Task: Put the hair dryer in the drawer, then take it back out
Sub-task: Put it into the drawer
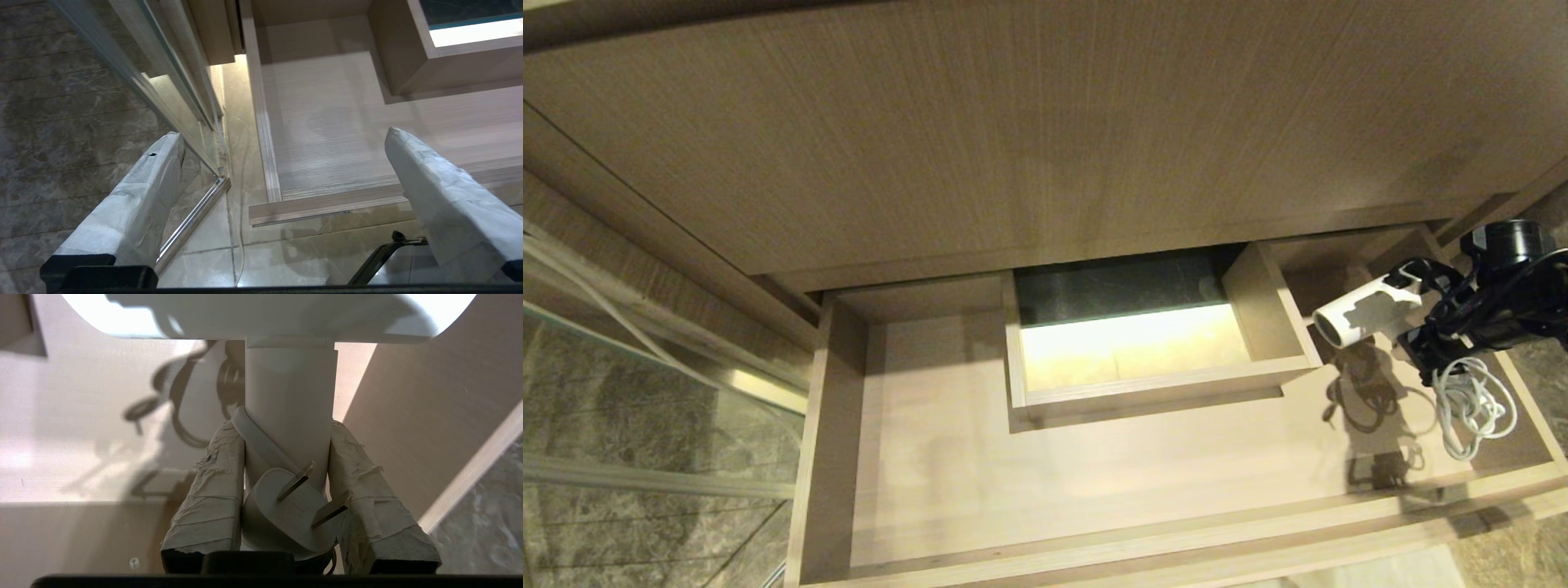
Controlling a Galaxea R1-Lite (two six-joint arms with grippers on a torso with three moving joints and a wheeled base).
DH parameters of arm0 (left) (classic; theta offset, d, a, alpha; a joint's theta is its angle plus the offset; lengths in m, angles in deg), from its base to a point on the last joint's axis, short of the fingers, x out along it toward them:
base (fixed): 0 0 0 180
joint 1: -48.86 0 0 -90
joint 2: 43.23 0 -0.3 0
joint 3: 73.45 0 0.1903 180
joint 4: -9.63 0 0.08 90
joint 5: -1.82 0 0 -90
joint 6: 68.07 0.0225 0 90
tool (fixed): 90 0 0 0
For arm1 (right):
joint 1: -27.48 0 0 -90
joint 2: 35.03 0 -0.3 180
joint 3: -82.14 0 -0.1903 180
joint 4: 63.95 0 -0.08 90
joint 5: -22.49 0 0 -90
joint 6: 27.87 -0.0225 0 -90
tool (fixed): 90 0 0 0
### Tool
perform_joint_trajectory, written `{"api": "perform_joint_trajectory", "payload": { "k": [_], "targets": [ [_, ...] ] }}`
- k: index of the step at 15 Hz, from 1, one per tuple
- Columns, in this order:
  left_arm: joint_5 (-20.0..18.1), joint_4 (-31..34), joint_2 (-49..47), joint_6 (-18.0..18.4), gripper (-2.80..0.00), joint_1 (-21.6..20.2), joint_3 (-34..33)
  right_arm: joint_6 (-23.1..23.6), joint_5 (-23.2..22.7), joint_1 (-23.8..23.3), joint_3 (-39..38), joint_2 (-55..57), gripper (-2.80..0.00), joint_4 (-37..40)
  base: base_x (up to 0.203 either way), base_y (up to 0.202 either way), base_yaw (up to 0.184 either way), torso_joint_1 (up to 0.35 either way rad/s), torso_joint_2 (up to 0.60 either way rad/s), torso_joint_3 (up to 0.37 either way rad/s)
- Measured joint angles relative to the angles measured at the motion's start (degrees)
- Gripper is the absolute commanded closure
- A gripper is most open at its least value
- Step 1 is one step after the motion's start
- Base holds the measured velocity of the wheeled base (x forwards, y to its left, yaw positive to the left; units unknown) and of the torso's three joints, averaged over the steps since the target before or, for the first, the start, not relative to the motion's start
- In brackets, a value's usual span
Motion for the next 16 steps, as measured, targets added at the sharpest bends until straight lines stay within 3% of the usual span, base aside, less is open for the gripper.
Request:
{"api": "perform_joint_trajectory", "payload": {
  "k": [4, 16],
  "targets": [
    [0.0, -0.1, 0.0, 0.0, -2.8, 0.0, 0.0, -2.1, -0.1, 3.3, 6.7, 5.3, 0.0, -1.2, 0.0, 0.0, 0.0, 0.0, 0.0, 0.0],
    [0.0, -0.1, 0.0, 0.0, -2.8, 0.0, 0.0, -1.9, -0.2, 5.2, 14.8, 11.8, 0.0, -1.4, 0.0, 0.0, 0.0, 0.0, 0.0, 0.0]
  ]
}}
